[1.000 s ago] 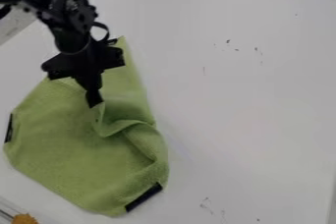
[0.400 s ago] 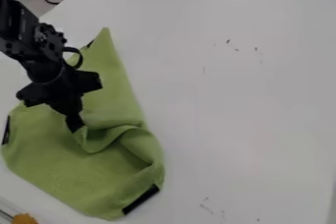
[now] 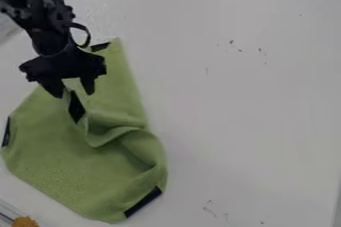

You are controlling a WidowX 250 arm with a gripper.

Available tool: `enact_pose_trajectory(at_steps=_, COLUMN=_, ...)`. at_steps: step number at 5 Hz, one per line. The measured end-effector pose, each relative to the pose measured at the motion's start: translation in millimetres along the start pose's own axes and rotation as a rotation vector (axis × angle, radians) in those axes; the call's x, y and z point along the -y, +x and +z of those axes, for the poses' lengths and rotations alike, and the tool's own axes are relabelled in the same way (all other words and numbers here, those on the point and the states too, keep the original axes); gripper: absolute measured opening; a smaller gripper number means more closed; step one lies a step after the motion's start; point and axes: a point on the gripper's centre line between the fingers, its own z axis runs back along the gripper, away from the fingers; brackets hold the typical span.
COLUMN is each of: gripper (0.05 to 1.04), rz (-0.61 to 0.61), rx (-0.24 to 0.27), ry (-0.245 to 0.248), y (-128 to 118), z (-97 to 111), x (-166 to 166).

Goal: Fold the laundry into a triangle

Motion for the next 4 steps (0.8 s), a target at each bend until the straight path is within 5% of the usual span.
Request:
enact_pose_trajectory(at_steps=1, gripper=1.011, rz=-0.147, rx=-0.01, ry=0.005, y=19.5, z=11.9, x=9.4)
enact_pose_trajectory(at_steps=3, gripper=1.001, rz=-0.441, rx=-0.036, ry=-0.053, y=52.9, z=16.8, x=56.3)
enact_pose_trajectory(at_steps=4, gripper=1.001, rz=-0.449, rx=-0.037, ry=-0.053, y=52.6, z=16.8, x=56.8)
